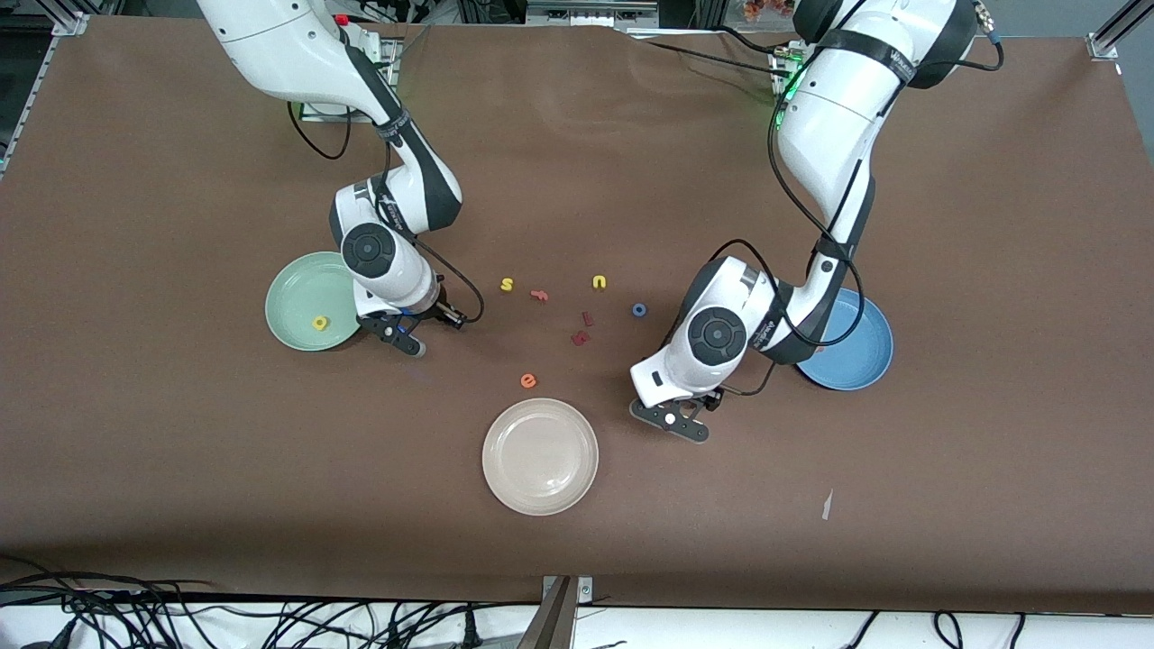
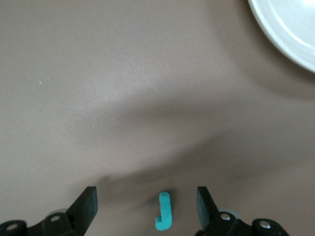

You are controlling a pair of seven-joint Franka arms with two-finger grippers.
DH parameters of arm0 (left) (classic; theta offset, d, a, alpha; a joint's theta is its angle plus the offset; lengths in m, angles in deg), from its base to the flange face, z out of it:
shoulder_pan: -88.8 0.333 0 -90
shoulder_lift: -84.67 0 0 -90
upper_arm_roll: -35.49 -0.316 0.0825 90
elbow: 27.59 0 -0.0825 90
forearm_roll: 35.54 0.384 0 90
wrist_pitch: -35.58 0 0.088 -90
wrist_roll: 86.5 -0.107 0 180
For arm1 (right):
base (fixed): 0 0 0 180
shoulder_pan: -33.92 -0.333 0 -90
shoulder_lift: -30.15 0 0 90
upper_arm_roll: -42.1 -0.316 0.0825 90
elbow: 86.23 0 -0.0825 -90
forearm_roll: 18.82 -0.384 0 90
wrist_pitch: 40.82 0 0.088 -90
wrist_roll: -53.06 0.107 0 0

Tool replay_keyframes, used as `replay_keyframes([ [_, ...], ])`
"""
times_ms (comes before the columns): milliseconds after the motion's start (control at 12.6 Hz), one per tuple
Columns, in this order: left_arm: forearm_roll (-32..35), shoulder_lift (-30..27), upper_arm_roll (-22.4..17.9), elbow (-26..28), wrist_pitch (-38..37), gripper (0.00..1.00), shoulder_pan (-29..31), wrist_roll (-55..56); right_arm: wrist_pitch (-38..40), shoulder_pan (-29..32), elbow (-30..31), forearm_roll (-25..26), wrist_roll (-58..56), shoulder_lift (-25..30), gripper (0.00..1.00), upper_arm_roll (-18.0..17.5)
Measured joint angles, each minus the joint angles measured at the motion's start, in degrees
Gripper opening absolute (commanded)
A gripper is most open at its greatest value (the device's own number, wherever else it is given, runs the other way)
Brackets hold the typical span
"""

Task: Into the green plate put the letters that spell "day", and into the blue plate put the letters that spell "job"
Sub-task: 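Grasp the cyan y with the right gripper while the left gripper grasps the cyan j, then drop the y on the green plate while the left gripper carries the j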

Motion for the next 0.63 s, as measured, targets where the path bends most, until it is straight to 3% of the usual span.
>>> replay_keyframes([
  [158,0.00,0.16,-0.01,1.29,-0.24,0.78,-0.78,0.24,0.01,0.00,-0.16,0.03,-0.47,0.07,0.06,0.11],
  [317,0.00,0.24,-0.02,2.18,-0.23,0.64,-1.16,0.35,1.72,-0.01,-0.90,0.10,-2.73,0.90,0.06,1.22],
  [634,0.01,-0.07,-0.44,2.24,-0.25,0.35,-1.09,0.35,12.30,0.18,-2.29,0.09,-17.22,6.08,0.06,9.37],
])
